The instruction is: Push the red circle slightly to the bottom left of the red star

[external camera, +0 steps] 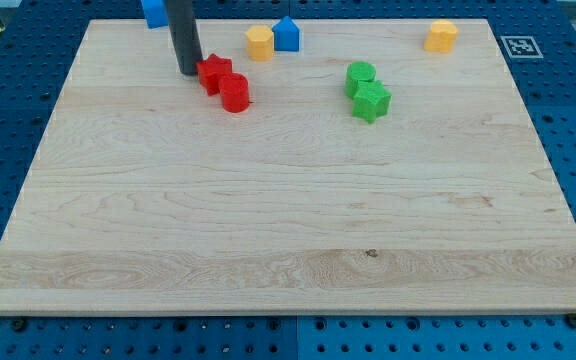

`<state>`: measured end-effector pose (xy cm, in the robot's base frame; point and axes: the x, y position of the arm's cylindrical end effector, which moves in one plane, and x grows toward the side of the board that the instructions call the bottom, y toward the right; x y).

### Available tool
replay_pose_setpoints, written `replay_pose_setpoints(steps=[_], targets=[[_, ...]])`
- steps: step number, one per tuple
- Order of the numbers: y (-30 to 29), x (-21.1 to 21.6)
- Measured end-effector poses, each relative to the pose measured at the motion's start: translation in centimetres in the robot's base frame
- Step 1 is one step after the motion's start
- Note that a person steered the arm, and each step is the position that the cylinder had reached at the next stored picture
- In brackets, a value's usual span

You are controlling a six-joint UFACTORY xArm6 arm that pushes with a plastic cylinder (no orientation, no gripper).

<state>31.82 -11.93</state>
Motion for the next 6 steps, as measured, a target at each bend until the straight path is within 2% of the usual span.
replay_pose_setpoints(steps=[1, 2, 4, 5, 6], targets=[[7.2, 2.3], [11.9, 3.5], [6.1, 3.2], [6.1, 3.9], [9.1, 5.6]])
